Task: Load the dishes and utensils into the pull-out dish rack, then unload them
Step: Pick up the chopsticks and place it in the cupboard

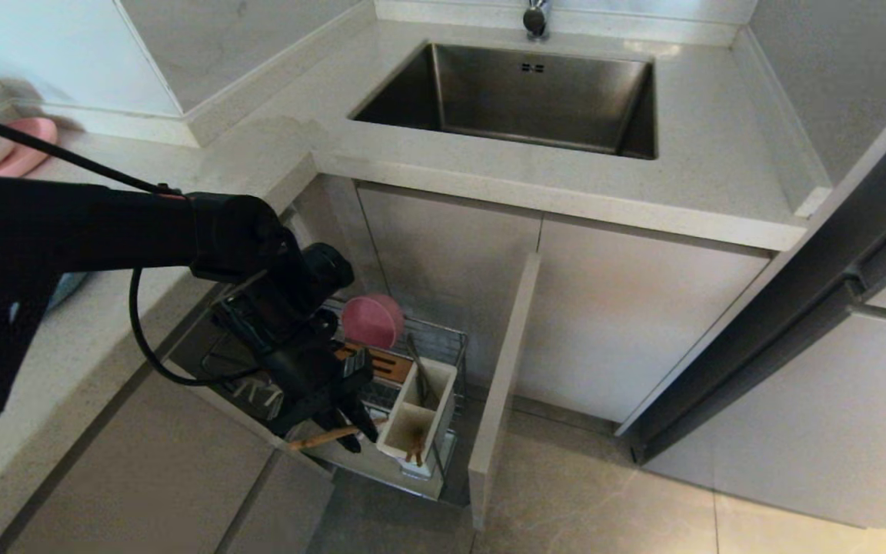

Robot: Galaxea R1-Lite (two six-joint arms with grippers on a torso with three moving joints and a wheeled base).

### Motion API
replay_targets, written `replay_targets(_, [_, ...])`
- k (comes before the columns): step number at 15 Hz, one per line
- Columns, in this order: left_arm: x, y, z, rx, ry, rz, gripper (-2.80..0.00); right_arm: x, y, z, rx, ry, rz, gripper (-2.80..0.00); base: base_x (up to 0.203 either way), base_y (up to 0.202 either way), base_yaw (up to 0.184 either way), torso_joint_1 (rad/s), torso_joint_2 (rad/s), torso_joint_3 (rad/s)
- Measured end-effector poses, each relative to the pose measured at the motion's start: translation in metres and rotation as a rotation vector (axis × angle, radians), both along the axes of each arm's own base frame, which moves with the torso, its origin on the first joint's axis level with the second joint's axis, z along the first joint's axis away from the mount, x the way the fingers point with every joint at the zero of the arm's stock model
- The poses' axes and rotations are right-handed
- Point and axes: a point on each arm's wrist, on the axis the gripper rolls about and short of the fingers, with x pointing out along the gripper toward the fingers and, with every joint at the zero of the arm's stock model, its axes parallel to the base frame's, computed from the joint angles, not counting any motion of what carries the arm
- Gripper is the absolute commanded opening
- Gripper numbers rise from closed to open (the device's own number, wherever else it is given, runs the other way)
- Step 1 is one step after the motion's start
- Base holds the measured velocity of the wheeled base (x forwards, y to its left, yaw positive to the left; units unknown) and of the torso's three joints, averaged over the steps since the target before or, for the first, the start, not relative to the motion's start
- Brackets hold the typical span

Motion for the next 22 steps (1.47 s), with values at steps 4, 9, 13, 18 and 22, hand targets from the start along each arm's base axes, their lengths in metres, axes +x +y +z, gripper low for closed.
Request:
replay_targets(4, [0.011,-0.004,-0.014,0.000,-0.002,0.002,-2.80,0.000,0.000,0.000,0.000,0.000,0.000,-2.80,0.000,0.000,0.000,0.000,0.00,0.000])
replay_targets(9, [0.019,-0.007,-0.026,0.000,0.000,0.005,-2.80,0.000,0.000,0.000,0.000,0.000,0.000,-2.80,0.000,0.000,0.000,0.000,0.00,0.000])
replay_targets(13, [0.026,-0.012,-0.037,0.001,0.003,0.002,-2.80,0.000,0.000,0.000,0.000,0.000,0.000,-2.80,0.000,0.000,0.000,0.000,0.00,0.000])
replay_targets(18, [0.033,-0.020,-0.048,0.000,0.000,-0.011,-2.80,0.000,0.000,0.000,0.000,0.000,0.000,-2.80,0.000,0.000,0.000,0.000,0.00,0.000])
replay_targets(22, [0.041,-0.024,-0.056,-0.008,-0.022,0.002,-2.80,0.000,0.000,0.000,0.000,0.000,0.000,-2.80,0.000,0.000,0.000,0.000,0.00,0.000])
